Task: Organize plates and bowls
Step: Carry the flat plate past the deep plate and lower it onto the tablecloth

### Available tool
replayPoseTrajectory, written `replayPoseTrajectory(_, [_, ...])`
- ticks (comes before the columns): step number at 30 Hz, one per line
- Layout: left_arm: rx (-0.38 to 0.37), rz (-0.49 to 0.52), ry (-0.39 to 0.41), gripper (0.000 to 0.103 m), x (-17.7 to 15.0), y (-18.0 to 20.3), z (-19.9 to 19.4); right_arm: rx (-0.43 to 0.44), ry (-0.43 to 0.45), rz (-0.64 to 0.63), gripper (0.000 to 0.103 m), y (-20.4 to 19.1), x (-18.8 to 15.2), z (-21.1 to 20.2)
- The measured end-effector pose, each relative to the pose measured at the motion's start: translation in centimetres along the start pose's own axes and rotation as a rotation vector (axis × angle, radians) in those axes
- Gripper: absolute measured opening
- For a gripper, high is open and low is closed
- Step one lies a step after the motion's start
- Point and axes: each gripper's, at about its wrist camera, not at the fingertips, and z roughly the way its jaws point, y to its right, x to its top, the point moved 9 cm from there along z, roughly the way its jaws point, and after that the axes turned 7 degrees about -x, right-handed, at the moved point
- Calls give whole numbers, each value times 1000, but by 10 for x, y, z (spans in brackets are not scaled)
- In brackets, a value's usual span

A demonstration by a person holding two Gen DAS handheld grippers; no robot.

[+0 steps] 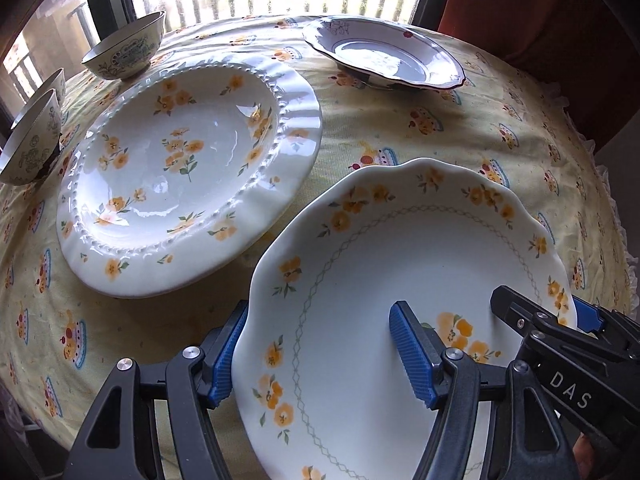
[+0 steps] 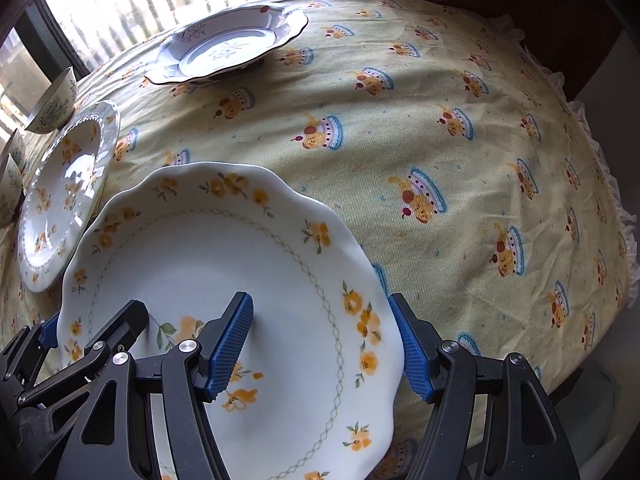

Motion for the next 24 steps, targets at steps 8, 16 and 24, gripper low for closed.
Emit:
replayPoseTrajectory(8, [0, -11, -5, 71, 3, 0, 3, 18, -19, -3, 72, -2, 6, 8])
replayPoseTrajectory(16, [5, 34, 4, 76, 2, 2, -9, 15, -18, 23, 72, 1, 4, 4])
replayPoseTrajectory(24, [4, 65, 38, 87, 4, -6, -33, -15, 49, 72, 77, 6, 0, -25])
